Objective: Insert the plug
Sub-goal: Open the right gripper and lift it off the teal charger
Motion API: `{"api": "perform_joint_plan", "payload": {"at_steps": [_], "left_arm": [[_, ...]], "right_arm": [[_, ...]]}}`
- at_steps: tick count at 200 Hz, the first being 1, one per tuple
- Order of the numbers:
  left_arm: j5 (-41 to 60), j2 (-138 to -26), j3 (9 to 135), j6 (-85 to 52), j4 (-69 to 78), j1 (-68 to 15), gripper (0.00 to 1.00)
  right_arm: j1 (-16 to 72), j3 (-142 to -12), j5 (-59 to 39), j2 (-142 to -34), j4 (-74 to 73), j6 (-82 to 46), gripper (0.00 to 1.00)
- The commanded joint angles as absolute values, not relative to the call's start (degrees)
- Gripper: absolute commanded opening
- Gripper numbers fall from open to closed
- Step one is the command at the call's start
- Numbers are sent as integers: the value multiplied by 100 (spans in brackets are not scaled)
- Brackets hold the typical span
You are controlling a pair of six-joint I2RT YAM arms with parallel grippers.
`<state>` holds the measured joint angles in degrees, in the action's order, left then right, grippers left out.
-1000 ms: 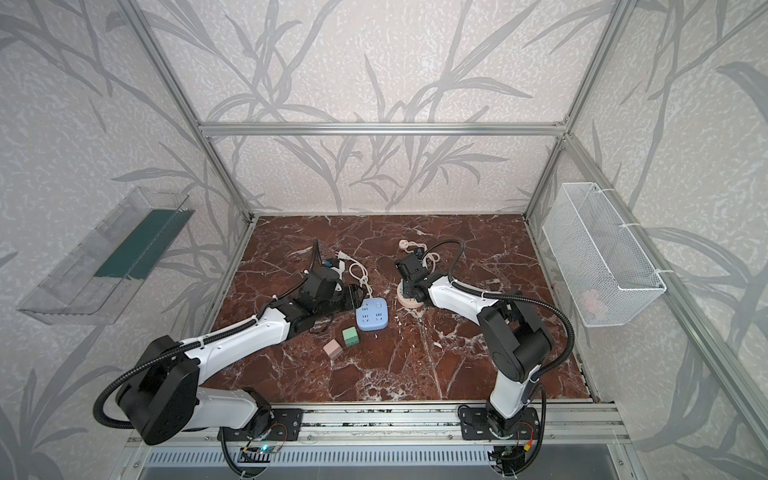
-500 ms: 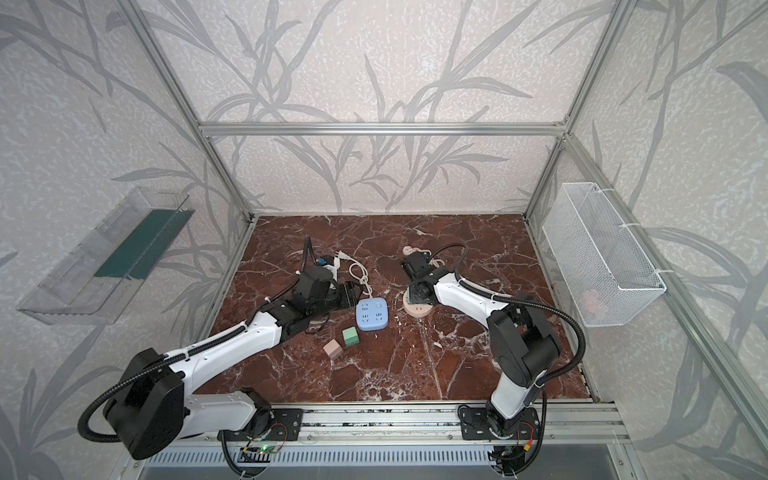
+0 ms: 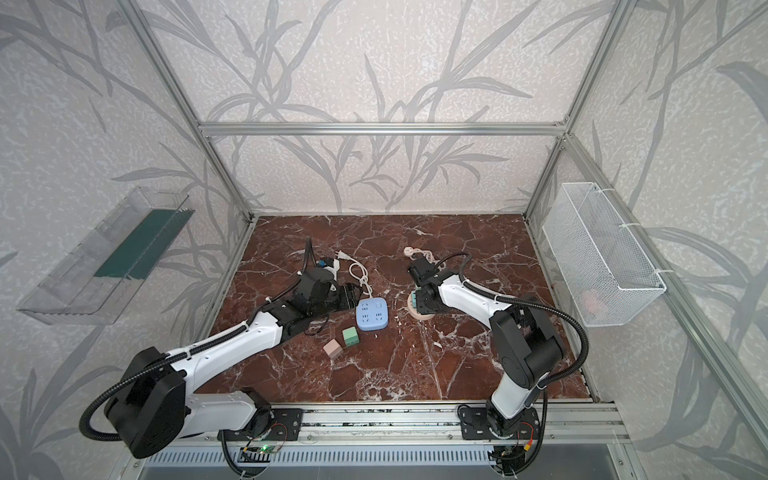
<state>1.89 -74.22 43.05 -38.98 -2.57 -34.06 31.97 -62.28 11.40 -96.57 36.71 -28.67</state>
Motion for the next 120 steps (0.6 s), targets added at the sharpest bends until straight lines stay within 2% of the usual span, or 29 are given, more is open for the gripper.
{"api": "perform_joint_plan", "payload": {"at_steps": [1, 17, 38, 70, 88, 120], "left_arm": [[48, -7444, 4508, -3808, -387, -3385, 67], [62, -7449, 4535, -3800, -412, -3392, 67], [51, -7453, 4547, -3781, -431, -3386, 67], [-52, -7475, 4635, -3714, -617, -3383, 68], [-152, -7469, 4680, -3666, -751, -3389, 69], [-453, -7409, 4710, -3703, -1235, -3381, 73]], "right_arm": [[3168, -6378, 973, -9354, 4136, -2836, 44], [3173, -6376, 893, -9128, 4094, -2844, 53], [3167, -6352, 769, -8856, 4138, -2831, 58], [3172, -6270, 672, -8281, 4350, -2815, 57], [3172, -6182, 527, -7800, 4353, -2778, 53], [3192, -5687, -456, -6970, 3493, -2951, 49]]}}
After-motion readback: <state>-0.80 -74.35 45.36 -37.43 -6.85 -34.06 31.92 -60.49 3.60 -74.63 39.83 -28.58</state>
